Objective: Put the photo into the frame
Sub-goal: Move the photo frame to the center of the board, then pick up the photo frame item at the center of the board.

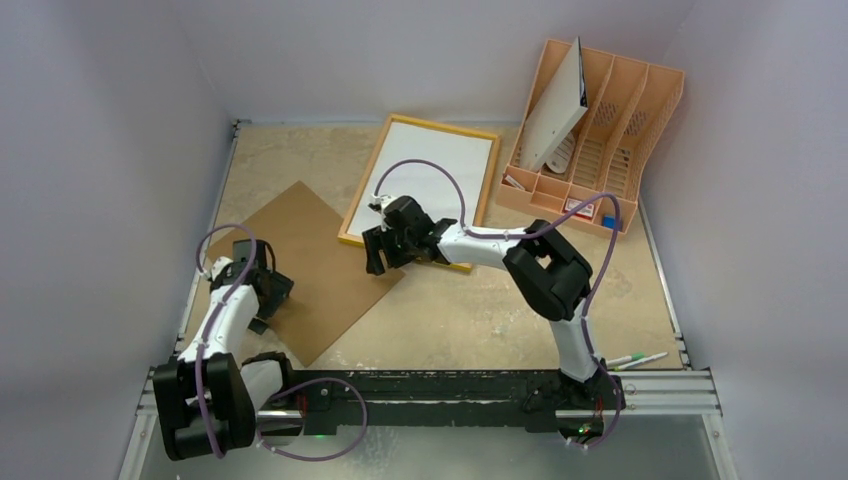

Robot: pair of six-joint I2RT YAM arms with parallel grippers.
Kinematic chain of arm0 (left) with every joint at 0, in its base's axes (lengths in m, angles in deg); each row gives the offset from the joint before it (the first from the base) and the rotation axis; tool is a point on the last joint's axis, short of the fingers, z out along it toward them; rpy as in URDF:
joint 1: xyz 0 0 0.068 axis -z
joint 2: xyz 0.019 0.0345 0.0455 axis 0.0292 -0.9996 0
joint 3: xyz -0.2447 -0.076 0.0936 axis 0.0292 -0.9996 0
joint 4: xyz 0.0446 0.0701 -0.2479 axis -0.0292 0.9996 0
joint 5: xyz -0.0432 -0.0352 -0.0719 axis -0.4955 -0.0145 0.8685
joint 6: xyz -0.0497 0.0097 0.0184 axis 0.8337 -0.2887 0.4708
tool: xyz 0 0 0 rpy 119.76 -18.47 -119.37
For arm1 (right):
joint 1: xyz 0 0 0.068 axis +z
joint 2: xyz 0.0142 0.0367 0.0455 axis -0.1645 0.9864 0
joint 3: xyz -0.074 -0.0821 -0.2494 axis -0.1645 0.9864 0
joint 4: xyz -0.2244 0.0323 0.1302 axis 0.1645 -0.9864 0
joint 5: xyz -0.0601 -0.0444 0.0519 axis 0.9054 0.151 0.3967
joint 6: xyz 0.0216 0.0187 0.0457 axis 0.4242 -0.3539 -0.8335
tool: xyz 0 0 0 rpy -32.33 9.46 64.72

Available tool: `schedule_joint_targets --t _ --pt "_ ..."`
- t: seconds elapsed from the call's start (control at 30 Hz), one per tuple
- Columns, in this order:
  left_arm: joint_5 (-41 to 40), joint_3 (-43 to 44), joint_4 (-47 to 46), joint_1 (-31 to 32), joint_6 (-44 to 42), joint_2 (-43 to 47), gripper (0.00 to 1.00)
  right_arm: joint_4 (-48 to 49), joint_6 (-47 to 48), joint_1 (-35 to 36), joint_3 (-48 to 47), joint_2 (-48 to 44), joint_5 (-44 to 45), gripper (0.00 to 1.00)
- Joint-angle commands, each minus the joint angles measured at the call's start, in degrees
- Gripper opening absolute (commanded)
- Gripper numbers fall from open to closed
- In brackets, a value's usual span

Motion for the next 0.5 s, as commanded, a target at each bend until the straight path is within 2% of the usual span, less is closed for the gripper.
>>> schedule_joint_targets --t 0.0,0.23,0.47 --pt "13.22 4.03 -5.56 0.5 1.3 3.19 0.78 -2.73 -0.89 2.34 1.06 5.85 -11.16 0.73" --pt "22.2 8.84 -7.5 0.5 -2.63 3.88 0.74 -3.76 -0.62 2.21 0.62 5.86 -11.84 0.72" --pt "22.3 13.03 -4.71 0.5 -3.36 6.67 0.74 -3.38 -0.23 1.34 1.57 5.36 -15.22 0.71"
